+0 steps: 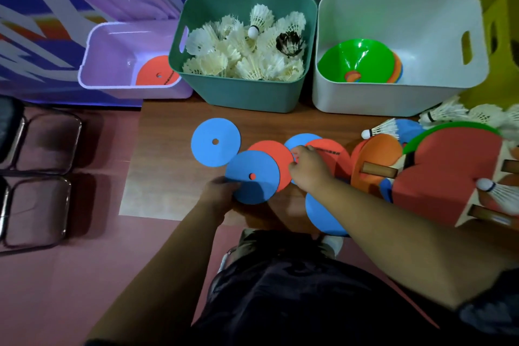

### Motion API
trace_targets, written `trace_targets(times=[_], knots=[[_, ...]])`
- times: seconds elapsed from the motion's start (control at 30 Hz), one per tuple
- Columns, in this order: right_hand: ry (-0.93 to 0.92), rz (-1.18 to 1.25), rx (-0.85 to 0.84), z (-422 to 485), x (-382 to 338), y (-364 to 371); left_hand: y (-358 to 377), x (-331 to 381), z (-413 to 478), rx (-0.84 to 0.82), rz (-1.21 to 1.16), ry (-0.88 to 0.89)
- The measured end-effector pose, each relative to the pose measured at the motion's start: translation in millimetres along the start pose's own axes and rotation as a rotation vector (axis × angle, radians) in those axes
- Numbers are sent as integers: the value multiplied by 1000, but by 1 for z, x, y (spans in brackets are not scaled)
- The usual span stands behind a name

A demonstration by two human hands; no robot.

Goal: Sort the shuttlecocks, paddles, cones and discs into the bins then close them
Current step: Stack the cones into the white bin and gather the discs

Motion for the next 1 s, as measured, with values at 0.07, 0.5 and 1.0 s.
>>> trace_targets(times=[0.07,0.5,1.0], knots=[[4,23,0,-3,0,-1,11,1,6,26,48,40],[-3,66,-66,-14,3,0,39,13,8,-51,258,92],[31,244,-225,-9,-54,-8,13,48,-7,-358,93,61]])
Point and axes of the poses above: each hand's wrist, its own z-axis towards the middle knuckle, its own y-axis out of the palm, x = y × z, the point moved 6 cm from there along z, towards the middle knuckle, and after that the axes turned 9 degrees about -y, right-handed, at the moved point
